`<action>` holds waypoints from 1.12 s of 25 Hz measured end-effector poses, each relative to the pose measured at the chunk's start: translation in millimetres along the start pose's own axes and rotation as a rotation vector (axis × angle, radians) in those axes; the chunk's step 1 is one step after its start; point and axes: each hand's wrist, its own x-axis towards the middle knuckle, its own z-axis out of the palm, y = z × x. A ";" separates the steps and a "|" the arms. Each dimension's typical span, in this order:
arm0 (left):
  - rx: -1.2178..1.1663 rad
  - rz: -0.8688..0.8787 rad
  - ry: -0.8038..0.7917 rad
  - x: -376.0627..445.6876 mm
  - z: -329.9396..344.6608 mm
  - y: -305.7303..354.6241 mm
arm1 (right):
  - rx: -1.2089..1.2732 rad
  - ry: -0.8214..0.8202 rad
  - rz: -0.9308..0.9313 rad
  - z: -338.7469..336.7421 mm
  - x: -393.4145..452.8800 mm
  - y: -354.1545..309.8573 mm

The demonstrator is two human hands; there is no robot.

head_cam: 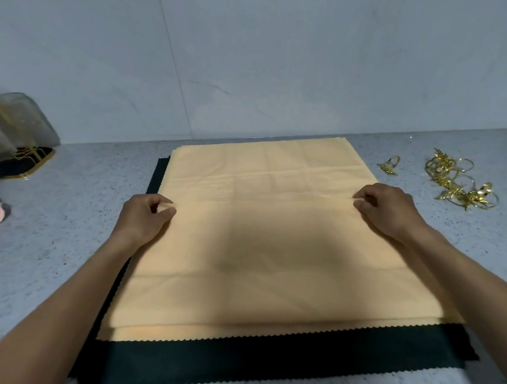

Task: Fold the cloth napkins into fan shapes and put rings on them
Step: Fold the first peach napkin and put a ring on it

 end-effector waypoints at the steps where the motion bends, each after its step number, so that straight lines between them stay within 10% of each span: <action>1: 0.001 0.006 0.014 1.4 1.0 0.0 | -0.019 0.014 -0.001 1.2 1.0 0.4; 12: 0.386 0.117 0.215 -28.6 8.4 33.8 | -0.330 0.125 -0.009 3.3 -12.6 -17.1; 20: 0.390 0.486 -0.422 -186.5 46.0 79.3 | -0.141 -0.242 -0.328 30.4 -151.7 -125.4; 28: 0.411 0.598 -0.300 -188.0 49.7 53.4 | -0.302 -0.128 -0.473 10.5 -173.1 -58.7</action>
